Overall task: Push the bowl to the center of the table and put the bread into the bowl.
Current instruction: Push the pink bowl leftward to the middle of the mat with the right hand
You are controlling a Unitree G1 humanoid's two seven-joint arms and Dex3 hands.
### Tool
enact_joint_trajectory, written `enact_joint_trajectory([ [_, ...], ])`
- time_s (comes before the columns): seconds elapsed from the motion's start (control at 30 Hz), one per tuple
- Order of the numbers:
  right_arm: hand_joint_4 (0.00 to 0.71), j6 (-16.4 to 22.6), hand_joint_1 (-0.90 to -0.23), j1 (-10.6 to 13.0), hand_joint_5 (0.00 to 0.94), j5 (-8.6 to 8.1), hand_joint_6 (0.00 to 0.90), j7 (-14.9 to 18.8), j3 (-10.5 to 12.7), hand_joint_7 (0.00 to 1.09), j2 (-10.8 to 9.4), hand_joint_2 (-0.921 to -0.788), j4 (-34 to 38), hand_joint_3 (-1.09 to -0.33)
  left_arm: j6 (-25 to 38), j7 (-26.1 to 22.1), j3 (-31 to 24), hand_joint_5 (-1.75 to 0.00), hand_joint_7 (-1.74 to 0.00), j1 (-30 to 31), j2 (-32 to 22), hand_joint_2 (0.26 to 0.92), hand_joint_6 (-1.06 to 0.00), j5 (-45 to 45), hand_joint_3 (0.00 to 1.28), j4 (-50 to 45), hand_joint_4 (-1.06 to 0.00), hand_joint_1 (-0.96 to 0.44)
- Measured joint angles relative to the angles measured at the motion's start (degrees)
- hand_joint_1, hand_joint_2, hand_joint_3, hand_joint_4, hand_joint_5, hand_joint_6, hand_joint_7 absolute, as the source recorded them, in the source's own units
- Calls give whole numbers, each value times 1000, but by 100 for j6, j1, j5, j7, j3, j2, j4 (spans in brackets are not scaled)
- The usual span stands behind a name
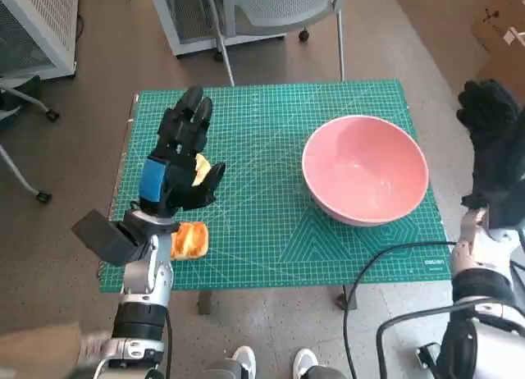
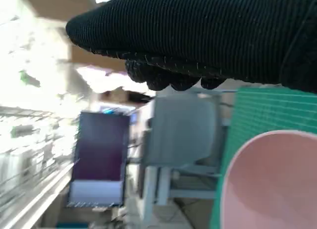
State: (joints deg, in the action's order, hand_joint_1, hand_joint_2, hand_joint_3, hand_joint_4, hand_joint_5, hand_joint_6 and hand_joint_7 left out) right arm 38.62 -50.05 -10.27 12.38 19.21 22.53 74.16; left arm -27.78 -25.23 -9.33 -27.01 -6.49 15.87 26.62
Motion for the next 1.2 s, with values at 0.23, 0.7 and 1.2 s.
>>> enact_joint_trajectory([
  [0.23, 100, -491, -574, -31, 1, 211, 219, -225, -64, 5, -13, -921, 73, -710, 0, -3, -2, -20, -415, 0, 0, 664, 1, 5, 725, 3, -49, -370],
  [0.7, 130, -1258, -586, -33, 12, 395, 228, -313, -94, 8, -179, -921, 185, -713, 2, -8, -20, -20, -442, 10, -10, 666, 1, 28, 718, -8, -52, -361],
  [1.2, 141, -1721, -625, -67, 10, 616, 239, -395, -195, 12, -576, -921, 218, -696, 0, -12, -55, -21, -452, 65, -45, 664, 1, 36, 712, -19, -59, -357],
])
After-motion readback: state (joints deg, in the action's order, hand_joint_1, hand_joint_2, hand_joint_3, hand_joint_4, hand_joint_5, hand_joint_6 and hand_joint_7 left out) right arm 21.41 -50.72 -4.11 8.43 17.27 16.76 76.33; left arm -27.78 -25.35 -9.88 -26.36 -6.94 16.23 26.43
